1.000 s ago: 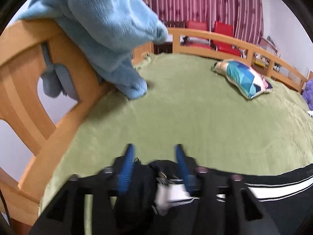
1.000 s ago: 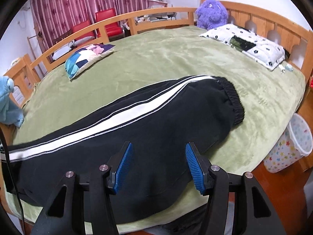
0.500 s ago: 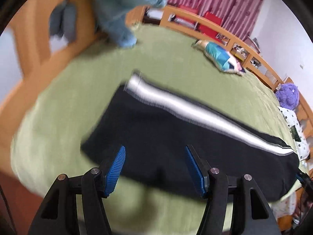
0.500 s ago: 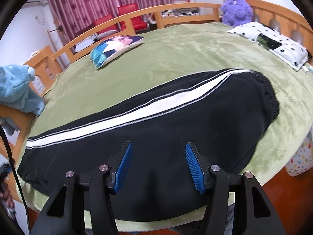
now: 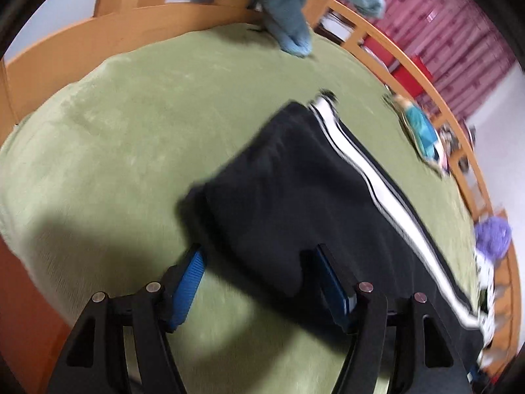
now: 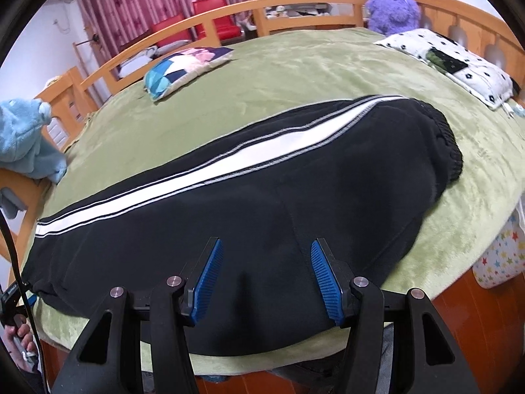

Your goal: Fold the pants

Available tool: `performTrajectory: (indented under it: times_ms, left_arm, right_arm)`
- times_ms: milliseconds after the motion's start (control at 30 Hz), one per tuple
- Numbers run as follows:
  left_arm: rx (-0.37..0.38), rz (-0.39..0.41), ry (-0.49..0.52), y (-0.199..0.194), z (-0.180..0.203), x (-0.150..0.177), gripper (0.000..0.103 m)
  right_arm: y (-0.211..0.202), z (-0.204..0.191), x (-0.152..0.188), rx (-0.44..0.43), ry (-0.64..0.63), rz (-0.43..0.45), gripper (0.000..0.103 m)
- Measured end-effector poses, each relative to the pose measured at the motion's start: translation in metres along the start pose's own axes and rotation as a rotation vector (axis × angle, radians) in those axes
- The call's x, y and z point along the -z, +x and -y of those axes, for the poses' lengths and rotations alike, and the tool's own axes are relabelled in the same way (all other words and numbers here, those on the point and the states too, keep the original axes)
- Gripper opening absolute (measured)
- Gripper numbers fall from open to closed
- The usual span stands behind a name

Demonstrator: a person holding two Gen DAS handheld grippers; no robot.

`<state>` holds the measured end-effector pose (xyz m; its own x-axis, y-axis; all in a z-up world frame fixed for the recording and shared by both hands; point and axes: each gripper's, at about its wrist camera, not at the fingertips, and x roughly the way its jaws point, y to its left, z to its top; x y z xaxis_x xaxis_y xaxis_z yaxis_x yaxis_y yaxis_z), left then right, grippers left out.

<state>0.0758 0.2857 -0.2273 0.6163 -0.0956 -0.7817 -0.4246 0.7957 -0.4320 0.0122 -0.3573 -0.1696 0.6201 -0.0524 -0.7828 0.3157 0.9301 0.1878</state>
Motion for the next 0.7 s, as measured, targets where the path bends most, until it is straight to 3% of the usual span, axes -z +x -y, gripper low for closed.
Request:
performTrajectory:
  times_ms: [67,100,133,233,300,400,467,500,600,700]
  left_arm:
    - [0.007,0.01,-0.037,0.007,-0.002,-0.012,0.061]
    - [0.013,0.014,-0.042,0.007,-0.003,-0.017,0.046]
    - [0.007,0.033,-0.021,0.002,-0.001,-0.026,0.011]
    - [0.142,0.087,-0.012,-0.031,0.001,-0.045,0.011]
    - [0.15,0.097,0.019,-0.045,0.006,-0.05,0.012]
    - [0.044,0.069,0.057,-0.035,0.009,-0.039,0.017]
    - [-0.1,-0.024,0.058,-0.01,0.004,-0.028,0.035]
    - [-0.157,-0.075,0.052,-0.001,0.002,-0.024,0.037]
    - [-0.17,-0.038,0.062,-0.013,0.009,-0.013,0.041]
    - [-0.187,-0.008,0.143,-0.029,0.04,-0.002,0.059]
  right_arm:
    - [0.002,0.002,0.001,0.013,0.016,-0.005,0.057]
    - [0.004,0.002,0.002,0.012,0.025,-0.011,0.057]
    - [0.004,0.002,0.002,0.009,0.03,-0.014,0.056]
    - [0.003,-0.002,0.002,0.008,0.031,-0.006,0.056]
    - [0.0,-0.004,0.002,0.005,0.024,0.004,0.056]
    - [-0.001,-0.002,0.003,0.003,0.017,0.008,0.056]
    - [0.0,0.002,0.006,-0.005,0.019,0.004,0.057]
    - [0.001,0.006,0.007,-0.004,0.022,0.004,0.056]
    - [0.0,0.021,0.008,-0.003,0.04,0.011,0.056]
    - [-0.006,0.043,0.006,0.009,0.069,0.041,0.057]
